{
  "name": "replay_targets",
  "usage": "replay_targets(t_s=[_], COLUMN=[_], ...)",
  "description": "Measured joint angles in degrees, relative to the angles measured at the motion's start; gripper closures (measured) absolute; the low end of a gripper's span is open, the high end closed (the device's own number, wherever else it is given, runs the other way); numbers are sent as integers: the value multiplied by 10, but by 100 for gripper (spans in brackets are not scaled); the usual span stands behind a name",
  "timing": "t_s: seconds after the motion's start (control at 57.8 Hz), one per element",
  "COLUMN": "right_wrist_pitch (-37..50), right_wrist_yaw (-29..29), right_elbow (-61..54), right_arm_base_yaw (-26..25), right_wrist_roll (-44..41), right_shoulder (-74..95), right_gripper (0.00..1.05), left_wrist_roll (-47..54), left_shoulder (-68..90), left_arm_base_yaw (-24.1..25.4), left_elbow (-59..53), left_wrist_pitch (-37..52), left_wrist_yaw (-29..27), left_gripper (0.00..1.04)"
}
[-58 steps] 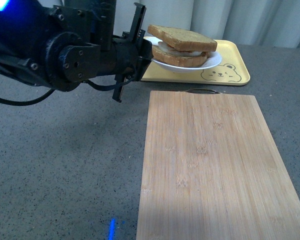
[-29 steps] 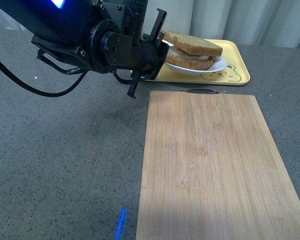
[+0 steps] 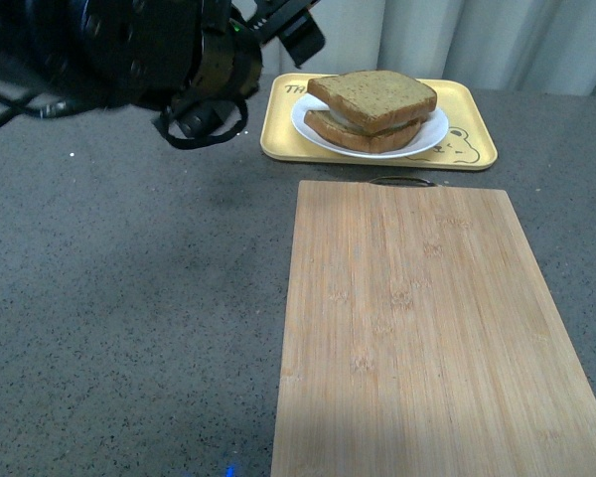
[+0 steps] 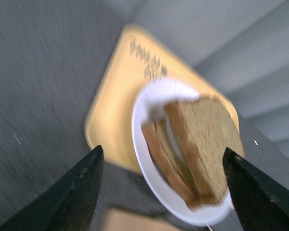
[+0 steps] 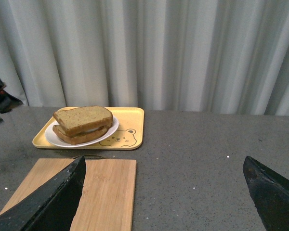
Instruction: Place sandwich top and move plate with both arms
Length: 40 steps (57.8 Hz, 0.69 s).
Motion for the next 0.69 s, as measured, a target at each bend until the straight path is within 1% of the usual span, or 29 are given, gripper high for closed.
replay_targets(t_s=[0.017,0.035,0.052,0.069,0.086,0.121,0.138,0.156,0.19,0.208,0.277,0.294,0.363,0.398,0.484,0.588,0.692], right_wrist_pitch=[0,0,0,0,0,0,0,0,0,0,0,0,0,0,0,0,0], right_wrist_yaw=[0,0,0,0,0,0,0,0,0,0,0,0,0,0,0,0,0], right_elbow=[0,0,0,0,0,0,0,0,0,0,0,0,0,0,0,0,0], right_arm_base_yaw=[0,0,0,0,0,0,0,0,0,0,0,0,0,0,0,0,0], right_wrist_roll=[0,0,0,0,0,0,0,0,0,0,0,0,0,0,0,0,0], right_shoulder=[0,0,0,0,0,0,0,0,0,0,0,0,0,0,0,0,0], right_gripper=[9,9,9,9,9,9,9,9,9,9,9,9,9,9,9,9,9], left_wrist_roll=[11,66,78,118,139,220,235,268,306,313,350,352,369,371,382,384,386], left_shoulder=[-4,-11,-15,-23,-28,-47,-53,-71,-98,-105,-156,-162,-203,-222,-275,-338,-408], left_arm_base_yaw=[0,2,3,5,7,17,19,28,41,44,65,68,84,92,111,128,144], left_elbow=[-13,-41,-55,-84,-99,-154,-167,-202,-245,-255,-315,-323,-373,-400,-463,-512,-540], left_wrist_pitch=[27,80,105,151,173,245,260,297,330,336,358,359,366,367,367,361,305], left_wrist_yaw=[-12,-32,-39,-46,-46,-44,-43,-38,-31,-29,-15,-12,3,11,33,55,66], left_gripper=[36,40,41,45,47,54,56,61,68,70,83,84,97,101,101,101,101])
